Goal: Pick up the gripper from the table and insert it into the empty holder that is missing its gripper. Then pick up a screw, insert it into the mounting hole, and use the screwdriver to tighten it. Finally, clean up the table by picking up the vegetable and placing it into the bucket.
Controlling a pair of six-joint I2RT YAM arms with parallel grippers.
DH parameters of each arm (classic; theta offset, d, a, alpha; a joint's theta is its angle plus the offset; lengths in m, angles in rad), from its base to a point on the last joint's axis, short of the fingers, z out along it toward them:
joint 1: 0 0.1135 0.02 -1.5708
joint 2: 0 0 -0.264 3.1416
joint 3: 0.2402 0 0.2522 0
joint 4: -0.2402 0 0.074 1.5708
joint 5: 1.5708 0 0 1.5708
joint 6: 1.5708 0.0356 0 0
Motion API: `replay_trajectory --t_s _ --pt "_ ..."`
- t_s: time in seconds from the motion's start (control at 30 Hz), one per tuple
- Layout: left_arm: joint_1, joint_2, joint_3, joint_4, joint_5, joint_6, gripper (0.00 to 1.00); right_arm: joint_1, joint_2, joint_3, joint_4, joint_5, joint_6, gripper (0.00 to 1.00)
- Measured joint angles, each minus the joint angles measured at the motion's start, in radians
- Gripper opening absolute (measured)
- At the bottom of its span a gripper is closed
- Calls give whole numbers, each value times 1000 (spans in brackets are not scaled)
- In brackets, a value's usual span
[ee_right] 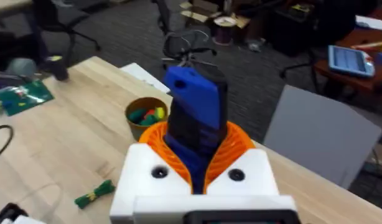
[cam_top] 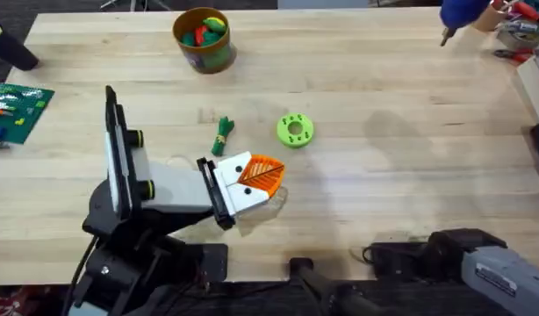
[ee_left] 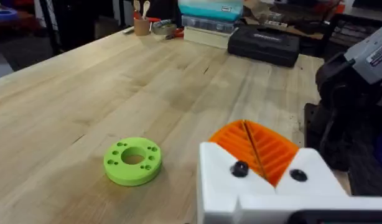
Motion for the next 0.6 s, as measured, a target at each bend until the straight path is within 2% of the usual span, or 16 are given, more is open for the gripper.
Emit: replay_trajectory --t_s 0.23,0.5,0.6 --pt "0 0 0 0 0 0 12 0 -43 -23 69 -108 6 76" --pt "0 0 0 0 0 0 12 0 -137 -242 372 -155 106 75" --pt "0 0 0 0 0 0 12 0 -143 -294 421 -160 136 75"
